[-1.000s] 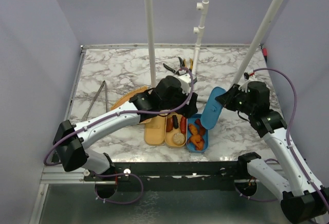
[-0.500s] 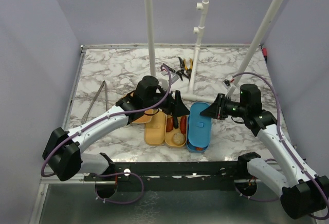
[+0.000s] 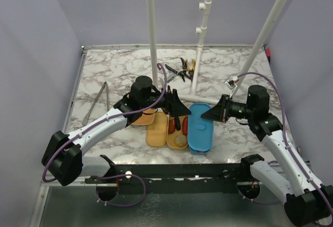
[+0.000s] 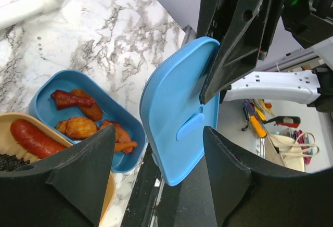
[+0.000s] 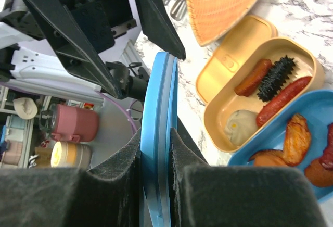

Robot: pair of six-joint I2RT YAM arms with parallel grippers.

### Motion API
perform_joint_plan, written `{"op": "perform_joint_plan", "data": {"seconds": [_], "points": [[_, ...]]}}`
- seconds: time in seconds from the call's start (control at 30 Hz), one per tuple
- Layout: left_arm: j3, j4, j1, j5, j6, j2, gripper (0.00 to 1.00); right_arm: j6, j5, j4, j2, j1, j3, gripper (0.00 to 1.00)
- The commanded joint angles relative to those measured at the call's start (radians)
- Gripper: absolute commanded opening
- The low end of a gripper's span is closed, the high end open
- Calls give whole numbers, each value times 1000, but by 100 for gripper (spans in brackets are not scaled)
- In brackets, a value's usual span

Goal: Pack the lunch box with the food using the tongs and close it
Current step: Pick up the box lid from the center of the board, then close the box lid on the packing box.

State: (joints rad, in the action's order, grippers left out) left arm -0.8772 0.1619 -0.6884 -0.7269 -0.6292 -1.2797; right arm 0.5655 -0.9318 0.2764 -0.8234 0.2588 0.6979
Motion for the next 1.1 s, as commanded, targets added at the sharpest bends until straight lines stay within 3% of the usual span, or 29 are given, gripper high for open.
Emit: {"op": "perform_joint_plan", "data": {"seconds": [0.0,0.2,0.57,0.93,1.0,1.07], "points": [[17,24,7,-55,3,23,69,77,-71,-108,25,3,-17,1],[29,44,6,-57,-28,15,66,95,-88,-133,33,3,-12,1],[56,120,-5,-62,-85,7,44,102,-86,-155,30,3,-21,1],[50,159,-25,-96,-113,-37,40,86,-74,-159,22,3,-26,1],[51,178,-29,-91,-127,-39,33,84,-70,-159,22,3,-29,1],[56,204,-30,-76,-144,-40,14,74,-54,-146,22,3,-31,1]]}}
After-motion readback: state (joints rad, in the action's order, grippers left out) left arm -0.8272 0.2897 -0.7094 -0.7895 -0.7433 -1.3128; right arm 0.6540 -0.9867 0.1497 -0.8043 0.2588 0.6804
